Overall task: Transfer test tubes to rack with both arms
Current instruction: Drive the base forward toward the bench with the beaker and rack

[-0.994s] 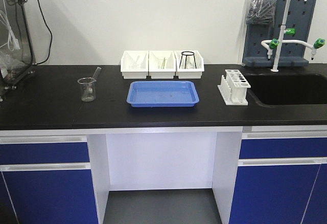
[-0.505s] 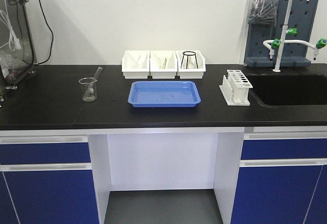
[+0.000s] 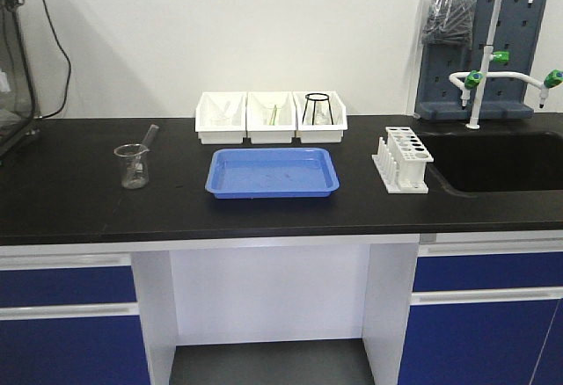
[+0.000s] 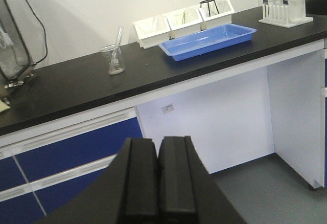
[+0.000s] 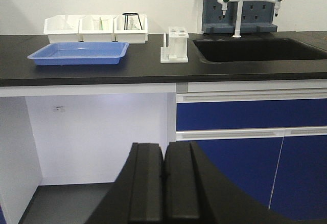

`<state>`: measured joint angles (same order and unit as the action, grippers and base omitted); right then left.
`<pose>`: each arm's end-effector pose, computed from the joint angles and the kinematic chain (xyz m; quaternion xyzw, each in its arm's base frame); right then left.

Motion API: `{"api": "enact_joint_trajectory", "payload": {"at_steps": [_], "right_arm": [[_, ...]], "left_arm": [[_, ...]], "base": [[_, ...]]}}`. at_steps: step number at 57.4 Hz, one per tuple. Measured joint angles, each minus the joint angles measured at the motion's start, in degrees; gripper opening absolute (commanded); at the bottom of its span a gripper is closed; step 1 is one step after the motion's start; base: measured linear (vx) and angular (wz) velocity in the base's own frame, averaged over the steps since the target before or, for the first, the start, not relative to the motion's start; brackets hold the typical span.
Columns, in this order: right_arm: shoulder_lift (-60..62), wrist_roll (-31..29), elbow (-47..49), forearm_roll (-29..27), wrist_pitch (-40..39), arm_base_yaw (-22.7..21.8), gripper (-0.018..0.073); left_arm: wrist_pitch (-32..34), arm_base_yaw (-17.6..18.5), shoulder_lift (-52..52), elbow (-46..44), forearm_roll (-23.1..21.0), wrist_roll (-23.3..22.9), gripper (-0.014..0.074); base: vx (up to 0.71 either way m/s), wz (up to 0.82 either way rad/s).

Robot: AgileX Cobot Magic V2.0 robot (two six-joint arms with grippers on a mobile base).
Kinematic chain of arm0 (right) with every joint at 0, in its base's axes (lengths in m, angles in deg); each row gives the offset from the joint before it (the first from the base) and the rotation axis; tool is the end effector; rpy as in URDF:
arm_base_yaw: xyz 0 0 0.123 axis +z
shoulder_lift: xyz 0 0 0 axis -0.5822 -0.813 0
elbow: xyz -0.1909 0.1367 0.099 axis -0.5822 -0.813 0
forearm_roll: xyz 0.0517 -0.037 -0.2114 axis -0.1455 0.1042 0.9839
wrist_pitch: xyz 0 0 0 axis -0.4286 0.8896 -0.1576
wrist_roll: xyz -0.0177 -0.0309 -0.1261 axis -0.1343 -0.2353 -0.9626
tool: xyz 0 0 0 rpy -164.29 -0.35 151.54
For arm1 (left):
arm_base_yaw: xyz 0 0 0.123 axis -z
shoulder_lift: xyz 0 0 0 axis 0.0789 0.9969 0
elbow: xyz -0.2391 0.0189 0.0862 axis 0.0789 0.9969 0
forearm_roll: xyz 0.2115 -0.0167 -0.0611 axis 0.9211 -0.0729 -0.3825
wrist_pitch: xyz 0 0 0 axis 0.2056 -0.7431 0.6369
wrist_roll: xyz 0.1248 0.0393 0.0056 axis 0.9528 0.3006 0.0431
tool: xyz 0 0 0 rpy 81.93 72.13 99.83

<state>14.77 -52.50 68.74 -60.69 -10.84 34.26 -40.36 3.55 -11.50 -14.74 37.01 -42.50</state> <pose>0.0957 -0.0026 0.1908 0.0067 0.7263 -0.0113 0.6873 0.0946 -0.0154 0.1903 0.1088 0.7209 -0.0040 0.6844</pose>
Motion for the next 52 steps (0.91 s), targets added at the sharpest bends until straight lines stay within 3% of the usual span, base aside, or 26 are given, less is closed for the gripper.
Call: {"api": "enact_joint_trajectory", "payload": {"at_steps": [52], "right_arm": [[0.0, 0.0, 0.0, 0.0, 0.0, 0.0, -0.0007]], "left_arm": [[0.0, 0.0, 0.0, 0.0, -0.05, 0.0, -0.002]], "base": [[0.32, 0.0]]}}
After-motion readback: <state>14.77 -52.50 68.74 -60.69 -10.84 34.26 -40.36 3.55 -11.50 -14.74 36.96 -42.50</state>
